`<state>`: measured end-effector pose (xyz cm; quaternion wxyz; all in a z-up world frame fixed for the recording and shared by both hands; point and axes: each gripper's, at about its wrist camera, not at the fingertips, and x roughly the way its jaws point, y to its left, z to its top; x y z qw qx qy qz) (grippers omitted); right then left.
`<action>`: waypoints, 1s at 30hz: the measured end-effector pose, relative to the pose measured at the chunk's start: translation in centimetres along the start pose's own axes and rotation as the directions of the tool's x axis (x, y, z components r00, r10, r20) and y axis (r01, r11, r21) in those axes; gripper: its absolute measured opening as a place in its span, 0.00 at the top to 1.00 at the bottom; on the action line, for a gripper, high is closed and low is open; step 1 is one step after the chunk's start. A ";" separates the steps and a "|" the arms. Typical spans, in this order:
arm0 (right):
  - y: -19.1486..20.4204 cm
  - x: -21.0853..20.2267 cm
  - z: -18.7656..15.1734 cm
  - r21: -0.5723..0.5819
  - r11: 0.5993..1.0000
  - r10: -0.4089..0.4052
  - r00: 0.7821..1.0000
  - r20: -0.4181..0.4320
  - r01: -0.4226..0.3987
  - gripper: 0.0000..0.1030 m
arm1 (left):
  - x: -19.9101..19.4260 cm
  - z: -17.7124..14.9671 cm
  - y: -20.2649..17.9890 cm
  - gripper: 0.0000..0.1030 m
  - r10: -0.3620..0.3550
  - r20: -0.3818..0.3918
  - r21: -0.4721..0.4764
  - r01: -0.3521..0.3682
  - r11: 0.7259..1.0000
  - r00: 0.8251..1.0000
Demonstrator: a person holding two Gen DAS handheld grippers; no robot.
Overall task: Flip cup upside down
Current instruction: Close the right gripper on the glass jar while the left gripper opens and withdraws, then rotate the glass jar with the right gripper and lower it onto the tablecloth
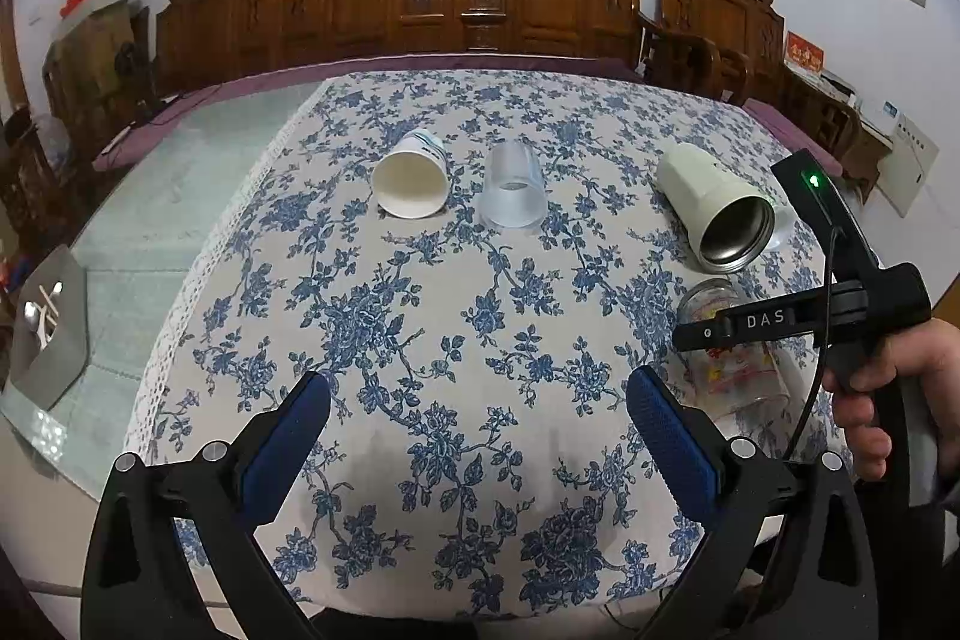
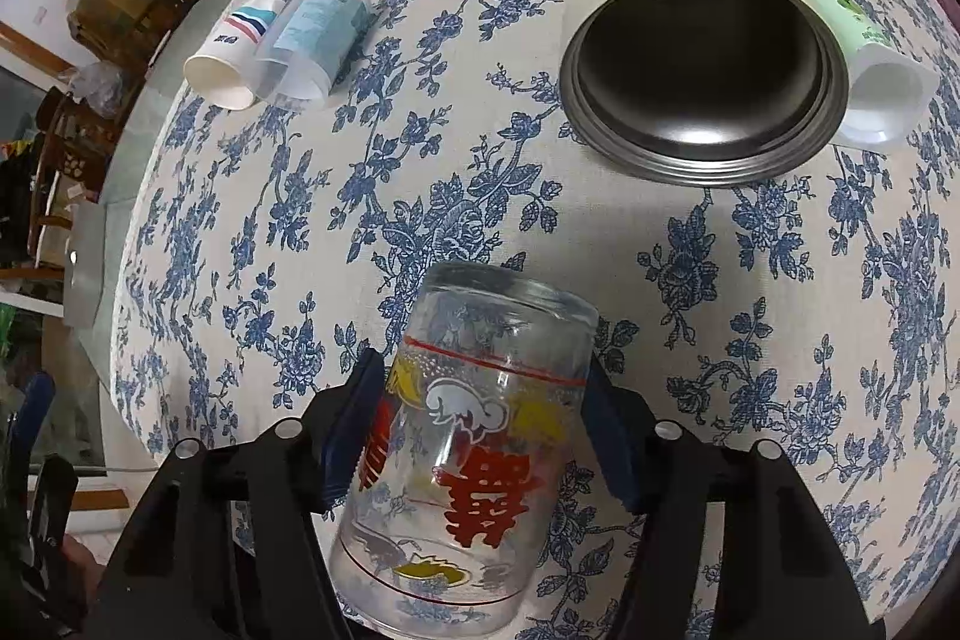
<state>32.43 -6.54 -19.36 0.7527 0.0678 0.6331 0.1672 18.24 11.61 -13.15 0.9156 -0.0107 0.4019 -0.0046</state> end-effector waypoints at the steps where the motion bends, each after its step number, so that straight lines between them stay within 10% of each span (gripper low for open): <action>1: 0.1 0.0 0.0 -0.004 1.000 -0.002 1.000 0.000 0.002 0.39 | 0.0 0.0 0.0 0.08 0.000 0.000 0.000 0.000 1.000 1.000; 9: 0.8 -2.0 -0.8 -0.081 0.997 -0.008 0.995 0.099 0.016 0.42 | 0.0 0.0 0.0 0.08 0.007 0.000 0.009 -0.007 1.000 1.000; 20: 3.1 -5.7 -2.6 -0.263 0.950 -0.055 0.921 0.387 0.167 0.42 | -0.1 0.1 -0.3 0.08 0.010 0.002 0.021 -0.011 1.000 1.000; 30: 3.7 -4.7 -3.1 -0.323 0.925 -0.056 0.910 0.411 0.202 0.42 | -0.3 0.1 -0.5 0.08 0.029 0.015 0.037 -0.029 0.999 0.999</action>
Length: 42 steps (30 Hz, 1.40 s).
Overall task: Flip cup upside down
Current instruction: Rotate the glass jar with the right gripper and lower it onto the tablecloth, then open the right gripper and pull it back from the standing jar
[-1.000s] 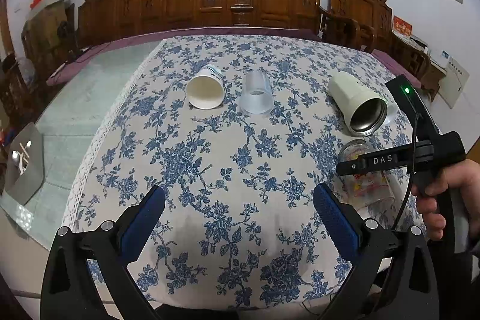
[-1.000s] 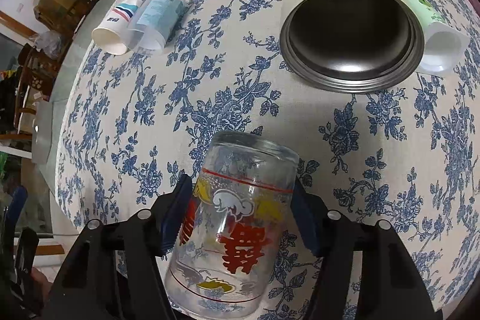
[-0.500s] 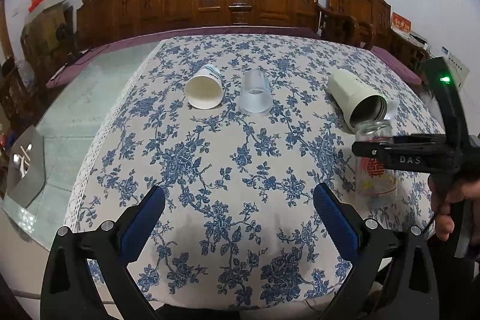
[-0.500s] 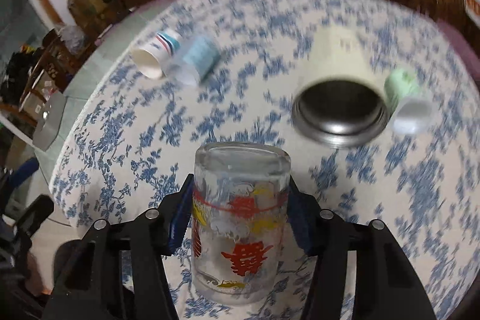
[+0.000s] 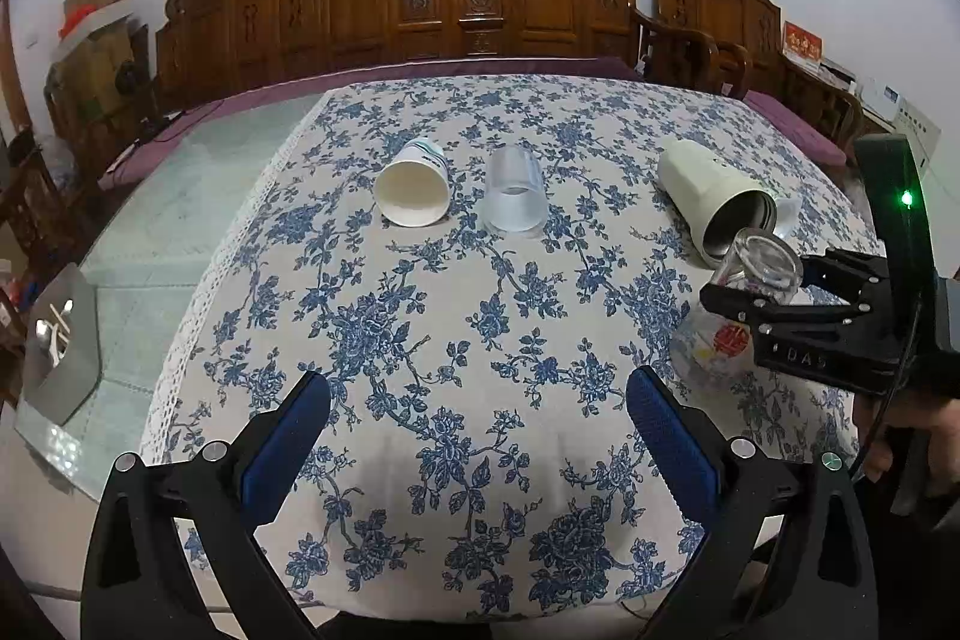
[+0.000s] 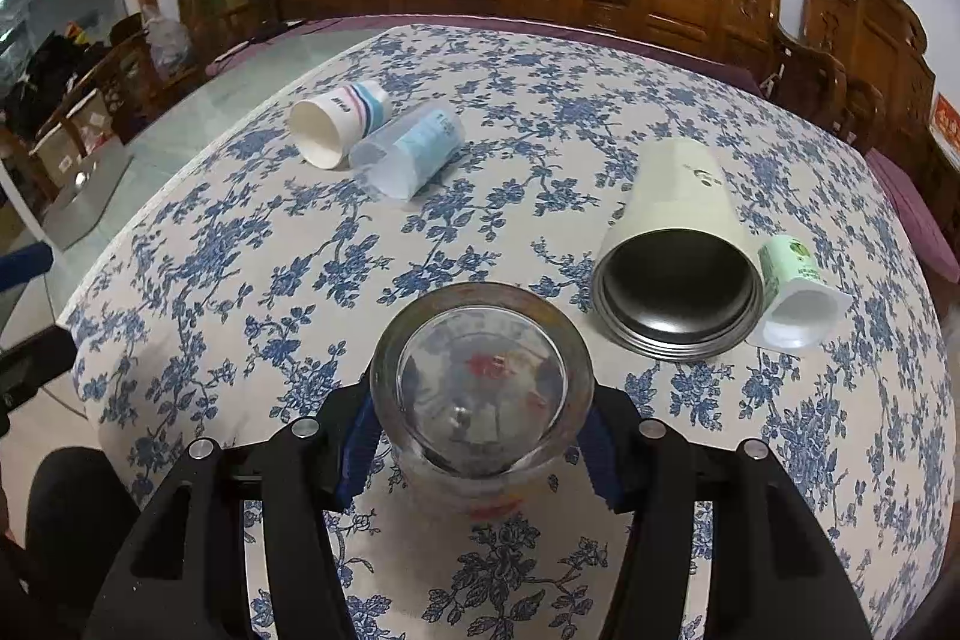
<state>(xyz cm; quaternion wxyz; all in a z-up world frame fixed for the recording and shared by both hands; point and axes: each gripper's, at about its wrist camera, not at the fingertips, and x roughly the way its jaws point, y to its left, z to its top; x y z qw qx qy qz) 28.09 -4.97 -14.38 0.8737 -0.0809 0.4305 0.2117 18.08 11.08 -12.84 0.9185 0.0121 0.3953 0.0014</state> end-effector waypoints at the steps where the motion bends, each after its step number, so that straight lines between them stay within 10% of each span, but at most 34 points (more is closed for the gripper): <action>1: 0.2 -0.1 -0.2 -0.004 1.000 0.000 1.000 0.004 0.000 0.42 | 0.0 0.0 0.0 0.08 0.000 0.000 0.001 0.000 1.000 1.000; 12: 0.3 -0.9 -1.0 0.025 0.999 0.034 0.999 0.031 -0.035 0.40 | -0.2 0.0 -0.1 0.08 -0.002 0.003 0.001 0.002 1.000 1.000; 27: -0.7 -6.8 -4.2 0.144 0.988 0.037 0.993 0.111 -0.052 0.02 | -2.8 -0.8 -1.9 0.08 -0.011 0.037 -0.015 0.011 1.000 0.999; 42: -1.7 -16.4 -9.4 0.201 0.979 -0.026 0.979 0.203 -0.015 0.02 | -9.3 -3.2 -7.1 0.08 -0.038 0.082 0.002 0.038 0.999 0.996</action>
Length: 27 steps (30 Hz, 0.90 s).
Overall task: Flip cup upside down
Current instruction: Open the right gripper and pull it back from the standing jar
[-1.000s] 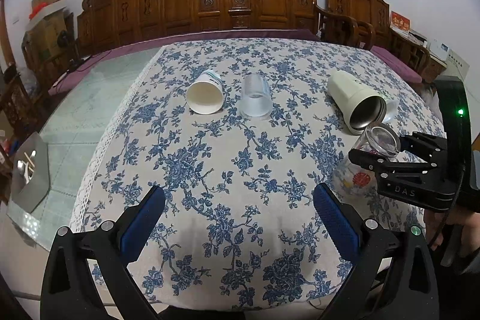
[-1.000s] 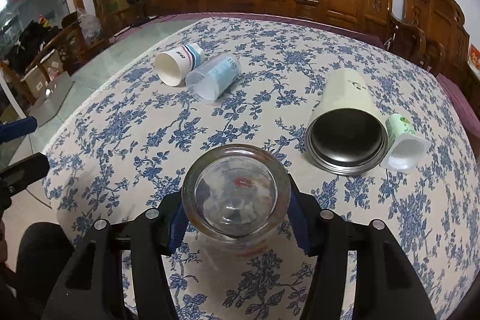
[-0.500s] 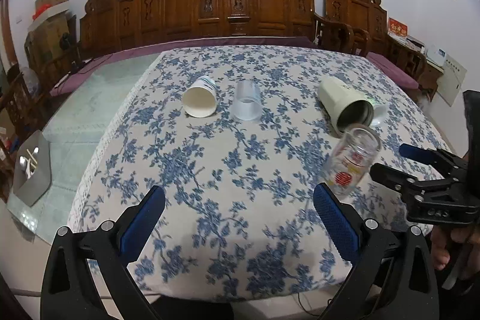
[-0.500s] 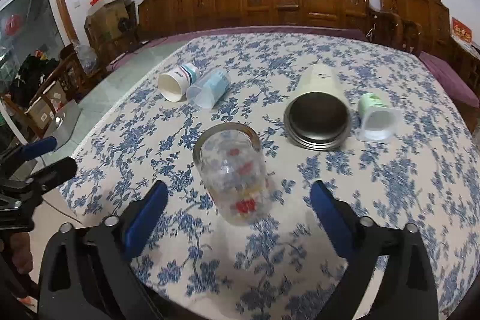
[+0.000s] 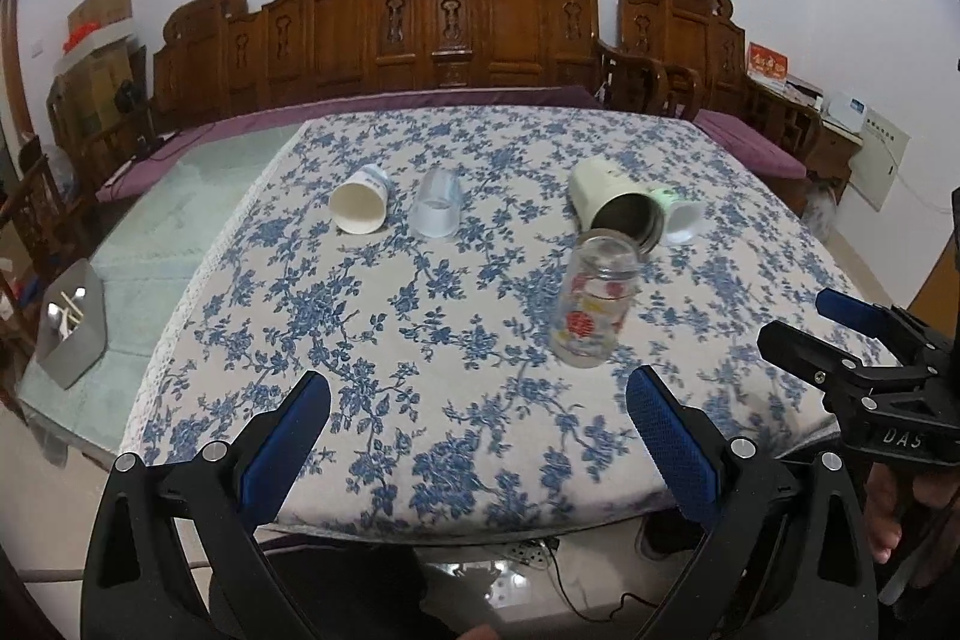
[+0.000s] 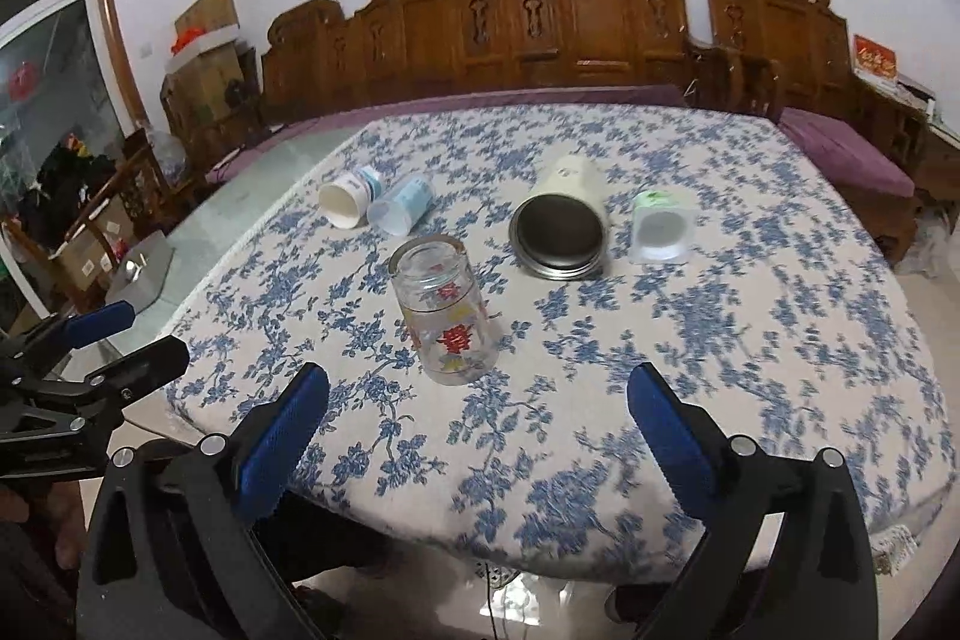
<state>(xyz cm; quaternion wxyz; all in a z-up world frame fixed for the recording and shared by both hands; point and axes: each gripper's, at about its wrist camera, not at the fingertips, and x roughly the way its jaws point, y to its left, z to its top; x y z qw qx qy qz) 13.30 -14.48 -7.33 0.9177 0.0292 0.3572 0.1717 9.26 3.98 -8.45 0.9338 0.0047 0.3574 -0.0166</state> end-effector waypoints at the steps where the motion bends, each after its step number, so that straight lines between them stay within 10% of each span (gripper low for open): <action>1: -0.1 -1.0 -0.1 0.005 1.000 -0.002 1.000 0.014 0.002 0.02 | -0.4 0.0 -0.2 0.08 -0.001 0.006 0.001 0.001 1.000 1.000; 27: 1.4 -15.3 0.7 -0.010 1.000 -0.015 0.950 0.311 0.019 0.02 | -11.6 0.3 -3.4 0.08 0.003 0.208 0.010 -0.005 1.000 0.978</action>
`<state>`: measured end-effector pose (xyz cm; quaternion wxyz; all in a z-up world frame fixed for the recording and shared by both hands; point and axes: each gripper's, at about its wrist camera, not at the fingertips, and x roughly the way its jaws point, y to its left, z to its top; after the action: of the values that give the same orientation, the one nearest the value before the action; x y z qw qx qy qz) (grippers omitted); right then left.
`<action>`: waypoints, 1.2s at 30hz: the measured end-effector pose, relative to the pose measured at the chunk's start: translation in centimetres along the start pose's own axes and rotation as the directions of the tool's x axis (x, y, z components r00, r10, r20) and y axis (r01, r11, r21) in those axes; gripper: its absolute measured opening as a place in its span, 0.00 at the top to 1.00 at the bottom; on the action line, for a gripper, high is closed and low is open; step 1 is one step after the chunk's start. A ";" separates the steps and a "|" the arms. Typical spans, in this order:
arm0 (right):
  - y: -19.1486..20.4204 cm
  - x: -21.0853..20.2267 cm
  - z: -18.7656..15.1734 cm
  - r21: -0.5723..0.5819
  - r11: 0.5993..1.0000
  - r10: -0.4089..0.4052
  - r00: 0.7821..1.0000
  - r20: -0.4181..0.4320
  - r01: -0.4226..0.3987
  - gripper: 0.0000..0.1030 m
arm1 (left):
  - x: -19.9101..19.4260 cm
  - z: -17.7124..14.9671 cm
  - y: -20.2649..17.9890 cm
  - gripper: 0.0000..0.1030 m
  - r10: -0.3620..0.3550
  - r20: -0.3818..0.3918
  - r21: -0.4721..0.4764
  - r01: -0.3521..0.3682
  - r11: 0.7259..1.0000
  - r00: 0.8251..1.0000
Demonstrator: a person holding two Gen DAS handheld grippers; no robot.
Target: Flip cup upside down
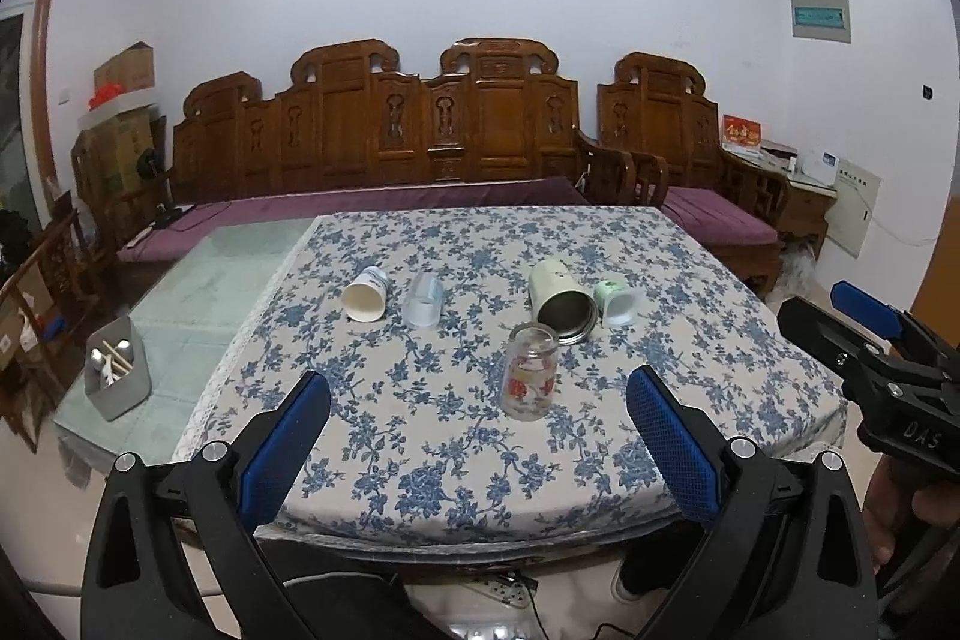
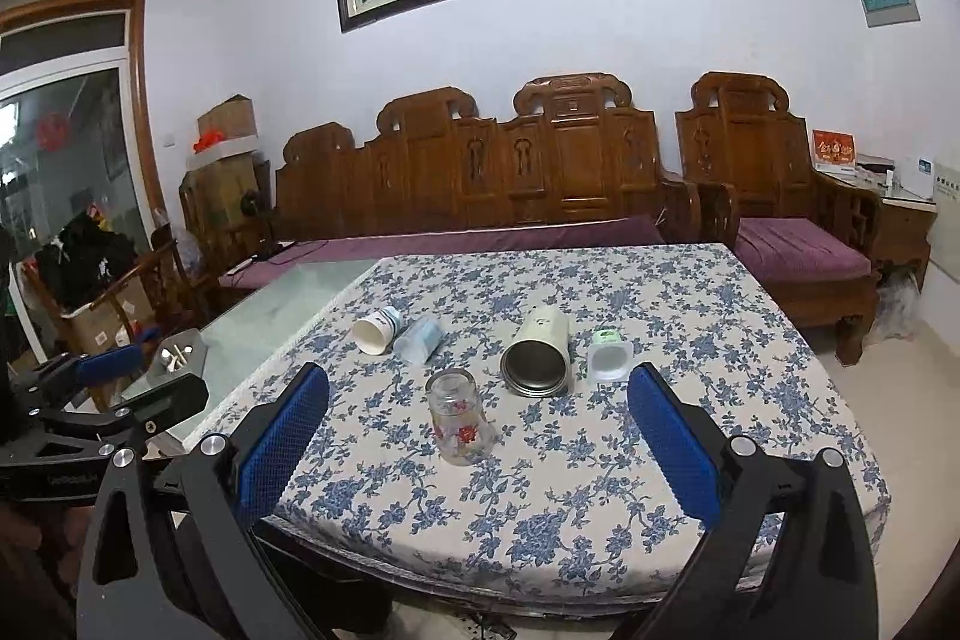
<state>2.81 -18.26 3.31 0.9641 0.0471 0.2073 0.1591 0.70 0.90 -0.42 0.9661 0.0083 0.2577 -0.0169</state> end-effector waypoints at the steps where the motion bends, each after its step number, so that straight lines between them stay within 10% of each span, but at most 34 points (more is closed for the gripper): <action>1: 0.0 -0.1 0.0 0.002 1.000 0.001 1.000 0.000 -0.001 0.02 | 0.0 0.0 0.0 0.08 -0.005 0.001 0.001 0.005 1.000 1.000; 36: 0.5 0.1 -0.5 0.003 1.000 -0.010 1.000 0.001 0.010 0.02 | -0.5 0.0 0.0 0.08 0.016 0.033 -0.002 -0.016 1.000 0.999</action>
<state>2.49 -17.77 2.87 0.9649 0.0477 0.2073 0.1539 0.25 0.96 -0.16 0.9703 0.0089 0.2417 -0.0093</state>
